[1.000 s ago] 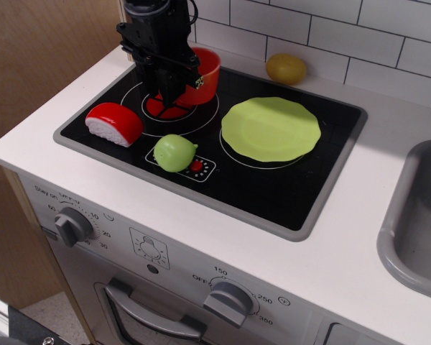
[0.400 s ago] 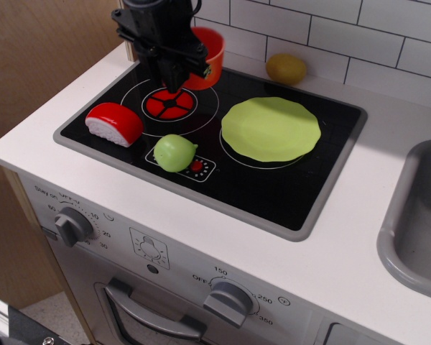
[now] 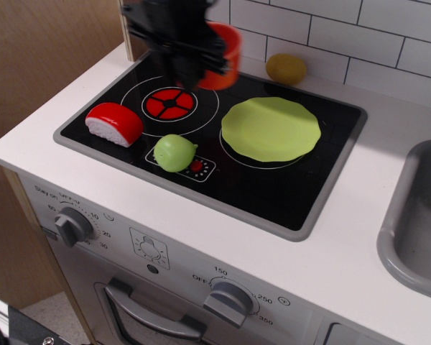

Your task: Put cup on plate

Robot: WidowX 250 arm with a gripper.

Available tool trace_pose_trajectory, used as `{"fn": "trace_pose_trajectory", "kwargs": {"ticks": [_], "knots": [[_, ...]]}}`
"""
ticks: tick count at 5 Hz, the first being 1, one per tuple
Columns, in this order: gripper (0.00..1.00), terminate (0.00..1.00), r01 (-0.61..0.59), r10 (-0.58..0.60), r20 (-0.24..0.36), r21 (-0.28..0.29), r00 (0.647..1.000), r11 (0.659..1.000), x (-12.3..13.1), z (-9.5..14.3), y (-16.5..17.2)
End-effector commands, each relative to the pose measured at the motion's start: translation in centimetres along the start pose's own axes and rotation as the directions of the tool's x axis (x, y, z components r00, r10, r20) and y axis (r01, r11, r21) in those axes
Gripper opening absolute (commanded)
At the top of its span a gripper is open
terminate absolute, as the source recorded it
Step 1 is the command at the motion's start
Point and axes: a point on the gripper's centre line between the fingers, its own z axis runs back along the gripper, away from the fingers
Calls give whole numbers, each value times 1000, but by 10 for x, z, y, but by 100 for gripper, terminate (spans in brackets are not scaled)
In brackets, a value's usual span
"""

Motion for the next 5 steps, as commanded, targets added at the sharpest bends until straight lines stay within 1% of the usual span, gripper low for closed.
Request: {"fn": "trace_pose_trajectory", "kwargs": {"ticks": [1, 2, 3, 4, 5], "knots": [[0, 0, 50, -54, -87, -41, 995, 998, 4, -14, -33], [0, 0, 51, -55, -106, -43, 993, 998, 5, -20, -38], [0, 0, 31, -35, -95, -43, 995, 999, 8, -20, -36], [100, 0, -17, 13, -87, -47, 996, 999, 12, -19, -34], [100, 0, -32, 29, -74, -42, 997, 999, 14, -15, -33]]}}
